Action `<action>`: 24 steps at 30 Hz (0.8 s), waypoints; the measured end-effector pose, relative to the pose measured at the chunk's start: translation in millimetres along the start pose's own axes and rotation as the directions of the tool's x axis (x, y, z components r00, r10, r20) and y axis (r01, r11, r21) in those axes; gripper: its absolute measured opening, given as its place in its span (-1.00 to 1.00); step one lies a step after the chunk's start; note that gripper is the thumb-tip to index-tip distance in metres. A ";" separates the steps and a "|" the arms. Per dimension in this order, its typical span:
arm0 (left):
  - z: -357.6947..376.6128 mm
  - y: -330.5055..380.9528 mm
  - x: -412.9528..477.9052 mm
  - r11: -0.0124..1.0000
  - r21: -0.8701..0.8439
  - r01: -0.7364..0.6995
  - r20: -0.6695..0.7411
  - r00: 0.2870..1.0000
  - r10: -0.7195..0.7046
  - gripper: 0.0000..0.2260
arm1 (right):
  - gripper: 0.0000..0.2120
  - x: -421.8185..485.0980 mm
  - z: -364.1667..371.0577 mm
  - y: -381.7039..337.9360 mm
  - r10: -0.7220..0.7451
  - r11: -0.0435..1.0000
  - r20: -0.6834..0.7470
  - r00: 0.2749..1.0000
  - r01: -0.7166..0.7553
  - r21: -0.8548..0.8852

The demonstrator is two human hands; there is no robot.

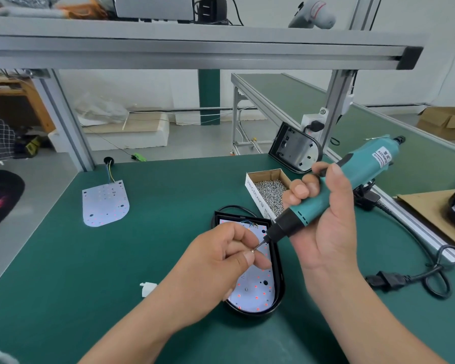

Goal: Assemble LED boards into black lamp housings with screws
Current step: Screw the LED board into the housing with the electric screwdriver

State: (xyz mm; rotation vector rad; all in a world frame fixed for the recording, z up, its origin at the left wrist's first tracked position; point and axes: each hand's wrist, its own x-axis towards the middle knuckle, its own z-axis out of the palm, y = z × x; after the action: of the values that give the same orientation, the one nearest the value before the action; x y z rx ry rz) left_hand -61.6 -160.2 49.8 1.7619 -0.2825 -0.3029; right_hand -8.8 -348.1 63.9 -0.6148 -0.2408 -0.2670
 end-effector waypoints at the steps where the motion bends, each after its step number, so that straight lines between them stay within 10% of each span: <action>1: 0.2 0.1 -0.2 1.000 0.004 0.003 -0.001 1.000 -0.003 -0.86 | -0.86 0.1 -0.2 -0.3 0.000 1.000 0.002 1.000 0.000 0.005; 24: 2.5 0.8 0.9 0.999 0.013 0.040 -0.086 0.996 -0.039 -0.87 | -0.90 -2.1 -0.5 2.1 0.018 0.998 0.058 0.998 -0.014 -0.067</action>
State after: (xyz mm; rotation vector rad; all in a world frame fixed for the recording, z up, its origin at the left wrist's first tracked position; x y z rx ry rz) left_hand -61.6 -163.0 50.0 1.7916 -0.1889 -0.2532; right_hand -10.1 -346.3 61.7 -0.6913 -0.2844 -0.2430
